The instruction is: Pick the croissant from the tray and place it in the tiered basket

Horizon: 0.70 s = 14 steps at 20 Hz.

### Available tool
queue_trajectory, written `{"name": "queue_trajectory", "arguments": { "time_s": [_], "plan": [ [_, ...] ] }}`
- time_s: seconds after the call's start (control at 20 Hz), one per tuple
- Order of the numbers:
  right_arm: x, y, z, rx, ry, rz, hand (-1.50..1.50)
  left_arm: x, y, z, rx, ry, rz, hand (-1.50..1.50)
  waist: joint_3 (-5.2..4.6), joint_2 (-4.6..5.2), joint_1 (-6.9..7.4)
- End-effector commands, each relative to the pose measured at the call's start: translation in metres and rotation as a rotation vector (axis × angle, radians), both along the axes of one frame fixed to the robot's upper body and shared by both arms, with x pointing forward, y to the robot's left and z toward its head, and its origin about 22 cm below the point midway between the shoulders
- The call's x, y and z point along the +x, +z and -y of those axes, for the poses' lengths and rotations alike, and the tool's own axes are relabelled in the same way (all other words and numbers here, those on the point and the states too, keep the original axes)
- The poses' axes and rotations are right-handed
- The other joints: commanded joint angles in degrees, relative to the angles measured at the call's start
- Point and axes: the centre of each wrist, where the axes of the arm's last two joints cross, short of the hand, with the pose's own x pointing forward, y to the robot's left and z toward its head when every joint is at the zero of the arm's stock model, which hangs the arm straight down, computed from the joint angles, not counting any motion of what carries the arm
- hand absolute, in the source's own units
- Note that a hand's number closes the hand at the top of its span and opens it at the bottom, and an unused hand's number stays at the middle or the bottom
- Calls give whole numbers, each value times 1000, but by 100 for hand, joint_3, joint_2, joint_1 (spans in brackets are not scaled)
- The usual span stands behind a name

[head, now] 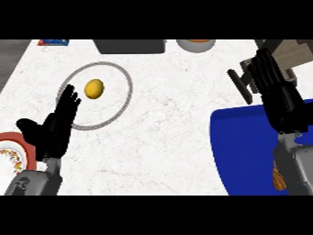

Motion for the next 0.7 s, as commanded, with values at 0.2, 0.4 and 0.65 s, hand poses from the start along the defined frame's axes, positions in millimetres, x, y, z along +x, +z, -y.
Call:
{"name": "queue_trajectory", "arguments": {
  "time_s": [0.2, 0.4, 0.65],
  "plan": [
    [-53, -38, 95, 98, -734, -33, 150, -6, 19, -67, 347, 125, 59, 0, -147, -86, -503],
    [-124, -108, 153, -19, -1252, -377, -150, -11, 15, -73, 341, 154, 25, 0, -169, 117, -944],
    [-174, -119, 124, -29, -1581, -355, -150, -13, 17, -71, 391, 88, 16, 0, -208, -32, -438]
  ]
}}
